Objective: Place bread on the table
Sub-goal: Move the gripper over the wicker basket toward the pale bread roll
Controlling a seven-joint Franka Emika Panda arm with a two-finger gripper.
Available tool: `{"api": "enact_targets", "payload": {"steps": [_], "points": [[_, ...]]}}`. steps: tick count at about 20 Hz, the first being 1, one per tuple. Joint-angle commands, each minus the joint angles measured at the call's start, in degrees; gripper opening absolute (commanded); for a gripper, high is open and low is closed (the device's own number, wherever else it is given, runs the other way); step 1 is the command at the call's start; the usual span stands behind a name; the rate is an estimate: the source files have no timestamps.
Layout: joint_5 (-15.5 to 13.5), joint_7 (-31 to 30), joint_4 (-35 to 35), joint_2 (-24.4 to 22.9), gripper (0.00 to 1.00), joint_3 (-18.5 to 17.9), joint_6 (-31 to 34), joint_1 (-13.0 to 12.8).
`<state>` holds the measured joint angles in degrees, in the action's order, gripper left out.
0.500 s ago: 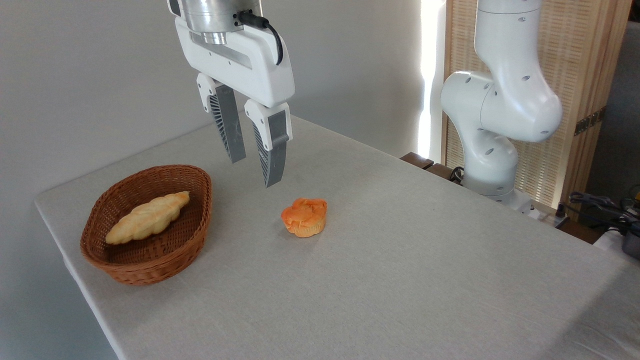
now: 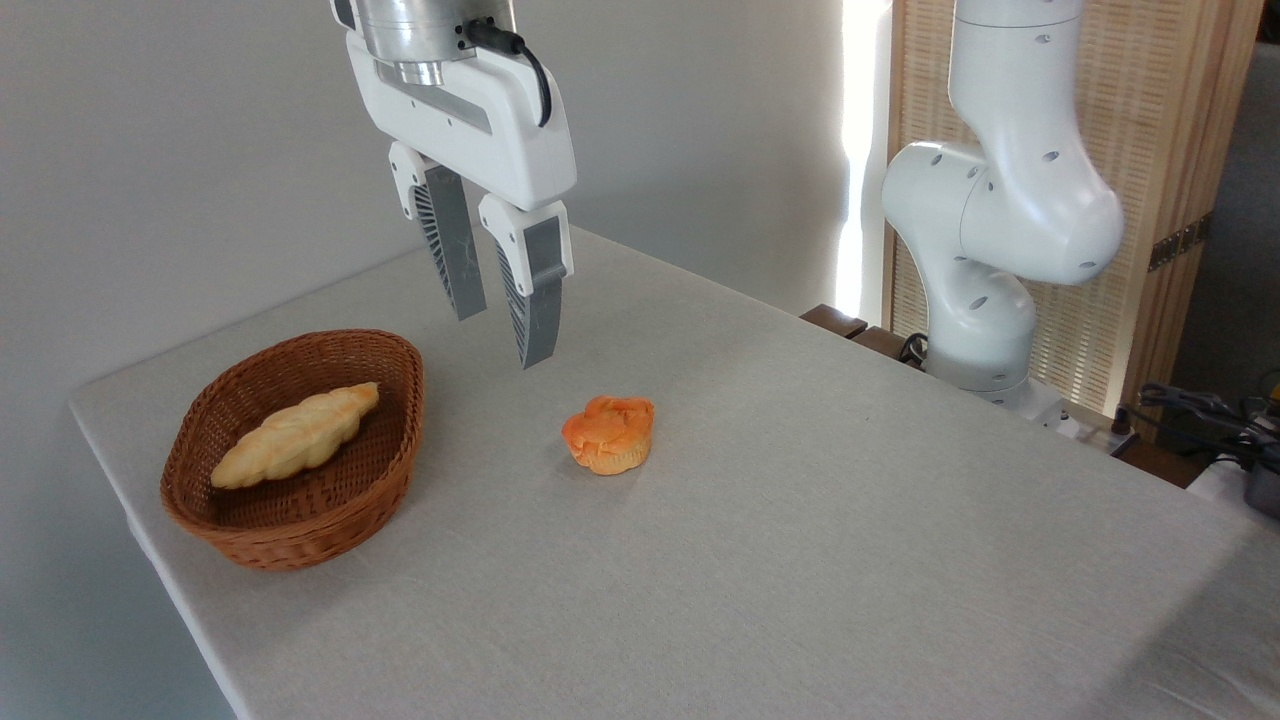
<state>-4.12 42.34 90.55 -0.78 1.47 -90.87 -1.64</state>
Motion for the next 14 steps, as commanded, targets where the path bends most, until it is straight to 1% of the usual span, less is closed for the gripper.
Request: {"api": "enact_targets", "payload": {"steps": [1,2,4,5,7,9,10,12,14], "points": [[-2.98,-0.85,-0.38,0.61,1.00,1.25,-0.53,-0.30],[-4.65,-1.29,-0.20,0.96,1.00,1.86,-0.53,-0.30],[-6.94,-3.91,-0.11,2.27,1.00,4.58,-1.75,-0.82],[-6.95,-6.89,0.23,3.24,1.00,5.81,-3.94,-1.87],[-6.78,-16.45,0.76,5.60,1.00,7.57,-10.69,-4.24],[-6.69,-23.67,0.77,8.07,1.00,9.59,-17.38,-5.13],[-6.69,-26.40,0.77,8.95,1.00,10.39,-19.67,-5.22],[-7.22,-29.23,1.81,10.36,1.00,11.79,-24.24,-5.22],[-7.30,-30.38,3.04,11.41,1.00,13.11,-28.46,-5.22]]}}
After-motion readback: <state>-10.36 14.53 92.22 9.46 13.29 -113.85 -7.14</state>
